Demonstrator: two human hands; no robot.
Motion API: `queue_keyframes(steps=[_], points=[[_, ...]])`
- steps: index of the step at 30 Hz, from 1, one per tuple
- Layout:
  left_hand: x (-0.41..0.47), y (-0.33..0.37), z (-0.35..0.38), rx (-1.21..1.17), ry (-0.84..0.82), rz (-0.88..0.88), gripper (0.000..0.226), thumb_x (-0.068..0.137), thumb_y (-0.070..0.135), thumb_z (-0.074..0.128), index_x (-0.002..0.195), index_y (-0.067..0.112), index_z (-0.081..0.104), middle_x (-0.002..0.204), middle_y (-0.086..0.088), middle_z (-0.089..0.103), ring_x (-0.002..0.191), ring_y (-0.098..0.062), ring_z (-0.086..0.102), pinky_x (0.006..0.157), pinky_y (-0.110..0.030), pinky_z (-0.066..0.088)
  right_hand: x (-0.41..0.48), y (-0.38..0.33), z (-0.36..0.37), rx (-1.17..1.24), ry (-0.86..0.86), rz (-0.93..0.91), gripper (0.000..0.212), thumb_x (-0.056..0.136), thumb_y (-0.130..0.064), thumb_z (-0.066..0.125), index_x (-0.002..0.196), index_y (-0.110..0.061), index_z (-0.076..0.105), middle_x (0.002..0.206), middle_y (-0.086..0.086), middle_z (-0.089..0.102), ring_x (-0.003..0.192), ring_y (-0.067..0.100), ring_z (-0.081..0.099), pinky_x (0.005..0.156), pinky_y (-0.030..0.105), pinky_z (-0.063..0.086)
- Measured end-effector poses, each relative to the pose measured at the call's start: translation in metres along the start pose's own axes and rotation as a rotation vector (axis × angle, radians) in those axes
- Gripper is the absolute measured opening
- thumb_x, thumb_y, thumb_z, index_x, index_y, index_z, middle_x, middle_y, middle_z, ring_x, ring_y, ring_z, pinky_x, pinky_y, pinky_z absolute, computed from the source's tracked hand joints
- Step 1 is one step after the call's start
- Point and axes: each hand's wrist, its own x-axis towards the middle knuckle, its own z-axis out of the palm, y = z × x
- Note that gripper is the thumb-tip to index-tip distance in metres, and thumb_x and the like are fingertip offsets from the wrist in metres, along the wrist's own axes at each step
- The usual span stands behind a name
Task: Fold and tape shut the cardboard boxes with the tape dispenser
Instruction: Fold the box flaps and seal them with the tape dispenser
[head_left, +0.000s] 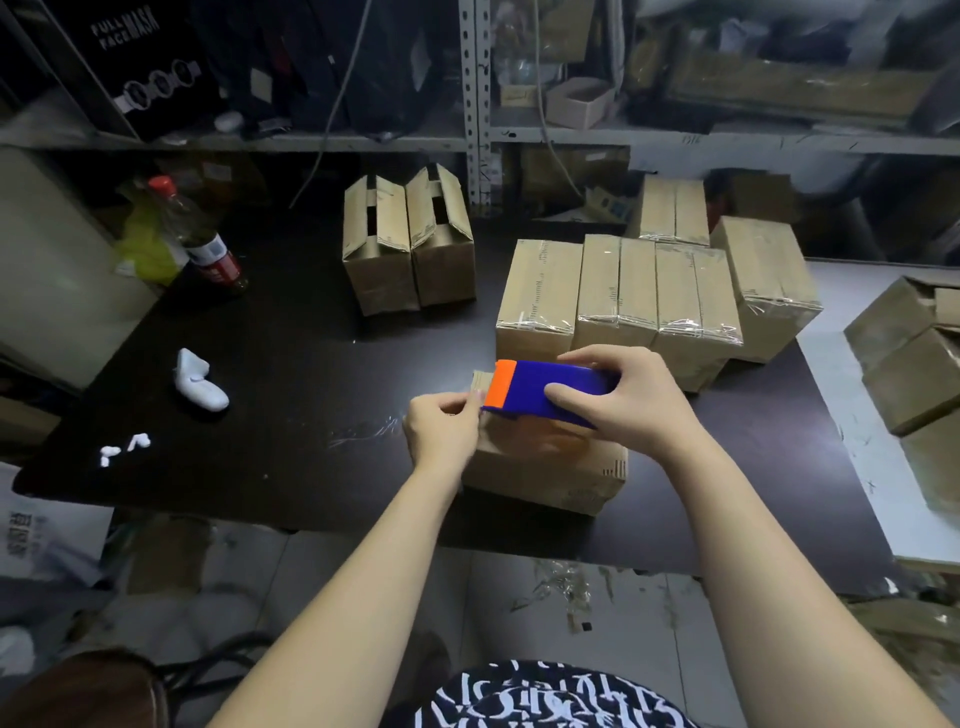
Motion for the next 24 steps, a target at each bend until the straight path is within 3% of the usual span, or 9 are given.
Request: queue_keyframes(steps=[2,5,9,12,18,24], points=[[0.002,0.003,0.0,0.016,-0.006,0.001,0.02,0.093,0.033,0.077,0.096,0.014,0.083,0.071,0.019,0.066,0.084,-0.012,0.069,0.074,-0.028,0.052,0.006,-0.001,-0.004,-0.068,-0.089,0.018,0.044,0.08,-0.055,0.082,0.117,-0.032,0.072,0.102,-0.017,0.071,0.094,0.004,0.067,0.073,0.027,0.061],[-0.002,-0.001,0.002,0.004,0.016,0.022,0.024,0.095,0.034,0.075,0.105,0.014,0.082,0.089,0.006,0.076,0.09,-0.013,0.069,0.079,-0.033,0.058,0.009,-0.002,-0.004,-0.168,-0.196,-0.021,0.052,0.08,-0.066,0.076,0.121,-0.036,0.066,0.108,-0.018,0.069,0.1,0.009,0.065,0.079,0.029,0.06],[-0.009,-0.003,0.01,0.026,0.061,0.048,0.027,0.098,0.03,0.07,0.115,0.01,0.079,0.102,-0.004,0.075,0.099,-0.019,0.067,0.075,-0.03,0.051,0.01,0.0,-0.011,-0.125,-0.265,0.01,0.051,0.083,-0.058,0.078,0.125,-0.032,0.067,0.108,-0.019,0.067,0.104,0.011,0.065,0.082,0.033,0.062],[-0.008,0.001,0.013,0.076,0.106,0.058,0.025,0.096,0.028,0.073,0.112,0.01,0.08,0.105,-0.006,0.078,0.098,-0.021,0.069,0.08,-0.03,0.05,0.012,0.012,-0.03,-0.121,-0.229,0.066,0.046,0.08,-0.057,0.081,0.116,-0.029,0.074,0.103,-0.014,0.072,0.098,0.011,0.066,0.082,0.039,0.062],[0.005,0.01,0.012,0.052,0.038,-0.006,0.017,0.089,0.026,0.08,0.102,0.016,0.083,0.098,0.001,0.079,0.098,-0.017,0.072,0.087,-0.031,0.056,-0.015,0.056,-0.07,0.05,-0.187,0.152,0.036,0.078,-0.052,0.085,0.105,-0.029,0.078,0.094,-0.014,0.076,0.09,0.009,0.071,0.07,0.025,0.058],[0.003,0.024,0.025,0.188,0.005,0.073,0.025,0.095,0.025,0.074,0.117,0.014,0.078,0.114,-0.001,0.074,0.108,-0.016,0.065,0.092,-0.033,0.051,-0.032,0.072,-0.073,0.081,-0.142,0.167,0.034,0.077,-0.054,0.084,0.102,-0.031,0.079,0.091,-0.015,0.076,0.086,0.006,0.071,0.072,0.027,0.06]])
